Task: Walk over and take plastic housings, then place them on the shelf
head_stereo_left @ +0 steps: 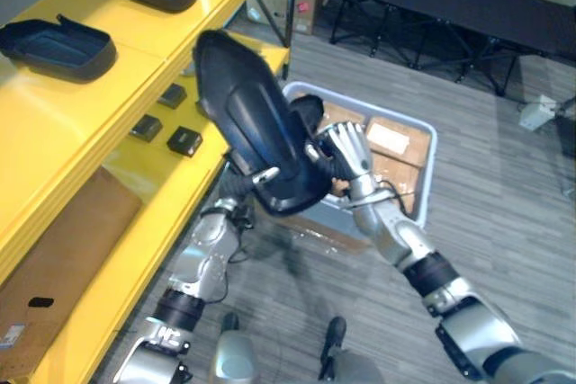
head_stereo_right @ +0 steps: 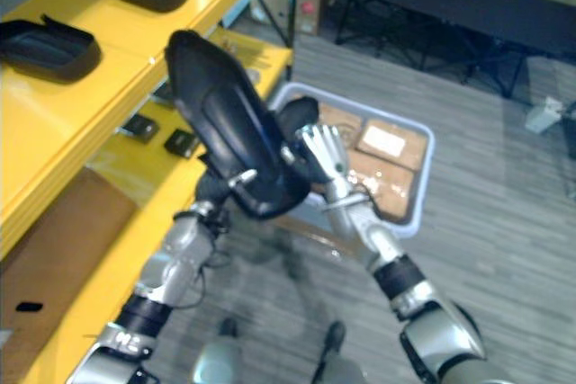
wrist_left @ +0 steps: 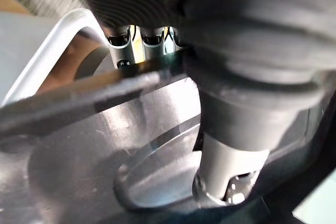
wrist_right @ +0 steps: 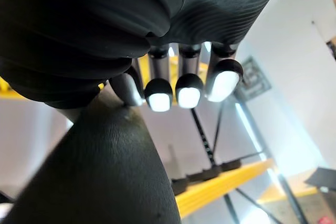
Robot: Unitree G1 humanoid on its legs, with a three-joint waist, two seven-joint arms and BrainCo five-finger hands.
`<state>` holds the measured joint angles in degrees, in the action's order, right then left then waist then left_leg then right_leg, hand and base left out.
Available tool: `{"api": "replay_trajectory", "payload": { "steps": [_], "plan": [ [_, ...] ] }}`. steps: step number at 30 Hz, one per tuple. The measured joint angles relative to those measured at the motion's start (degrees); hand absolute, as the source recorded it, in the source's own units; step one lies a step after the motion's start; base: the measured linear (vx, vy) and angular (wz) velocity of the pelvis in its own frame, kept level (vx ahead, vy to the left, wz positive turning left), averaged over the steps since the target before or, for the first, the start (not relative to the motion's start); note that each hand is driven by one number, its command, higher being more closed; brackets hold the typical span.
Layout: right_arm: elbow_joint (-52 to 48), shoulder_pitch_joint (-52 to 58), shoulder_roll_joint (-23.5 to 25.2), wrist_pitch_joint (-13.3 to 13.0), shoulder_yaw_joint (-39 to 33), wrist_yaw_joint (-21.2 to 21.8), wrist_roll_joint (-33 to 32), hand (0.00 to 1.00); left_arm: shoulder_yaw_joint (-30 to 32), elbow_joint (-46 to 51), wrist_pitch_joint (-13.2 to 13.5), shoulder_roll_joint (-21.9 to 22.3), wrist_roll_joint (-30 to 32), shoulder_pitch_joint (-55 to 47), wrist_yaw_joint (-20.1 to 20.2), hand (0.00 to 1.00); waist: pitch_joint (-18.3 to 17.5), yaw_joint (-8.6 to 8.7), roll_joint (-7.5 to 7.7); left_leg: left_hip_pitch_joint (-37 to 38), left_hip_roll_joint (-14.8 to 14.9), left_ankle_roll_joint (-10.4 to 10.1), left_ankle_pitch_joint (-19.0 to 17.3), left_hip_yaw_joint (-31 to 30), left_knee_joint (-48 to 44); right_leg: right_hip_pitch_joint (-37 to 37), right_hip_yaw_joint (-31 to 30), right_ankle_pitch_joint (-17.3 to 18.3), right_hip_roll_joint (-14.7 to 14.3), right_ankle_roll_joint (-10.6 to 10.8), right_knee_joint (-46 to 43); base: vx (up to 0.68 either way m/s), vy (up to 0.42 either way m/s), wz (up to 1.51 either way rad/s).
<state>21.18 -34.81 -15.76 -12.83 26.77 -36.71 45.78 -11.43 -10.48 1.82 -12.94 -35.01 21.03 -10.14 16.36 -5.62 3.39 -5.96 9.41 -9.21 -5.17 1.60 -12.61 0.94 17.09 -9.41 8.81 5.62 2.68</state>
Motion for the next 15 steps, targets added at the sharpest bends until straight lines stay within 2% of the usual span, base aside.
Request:
{"api": "replay_trajectory", "payload": {
  "steps": [1,7,15],
  "plan": [
    [-0.40,0.19,0.58,-0.66,0.06,-0.70,-0.03,1.00,-0.02,0.00,1.47,0.06,-0.19,-0.02,-0.47,1.00,-0.01,-0.01,0.02,0.01,0.00,0.00,0.00,0.03,0.02,0.00,-0.03,0.00,0.01,0.00,0.03,0.00,0.000,0.00],
    [-1.72,1.76,2.89,-2.45,0.60,-2.06,-1.17,1.00,-0.07,0.20,5.93,0.51,-1.86,-1.11,-2.10,1.00,-0.22,-0.02,0.36,0.10,-0.02,0.00,0.00,0.12,0.06,-0.11,-0.13,-0.02,0.01,0.01,0.23,0.00,0.000,0.00],
    [-3.07,4.40,4.64,-2.50,0.64,-2.26,-2.46,1.00,-0.50,1.02,8.05,1.49,-6.51,-3.00,-1.91,1.00,-0.53,0.12,0.86,0.83,-0.06,0.00,-0.03,0.47,0.22,-1.02,-0.30,-0.39,-0.01,0.01,1.27,0.00,0.000,-0.01]
  ]
}}
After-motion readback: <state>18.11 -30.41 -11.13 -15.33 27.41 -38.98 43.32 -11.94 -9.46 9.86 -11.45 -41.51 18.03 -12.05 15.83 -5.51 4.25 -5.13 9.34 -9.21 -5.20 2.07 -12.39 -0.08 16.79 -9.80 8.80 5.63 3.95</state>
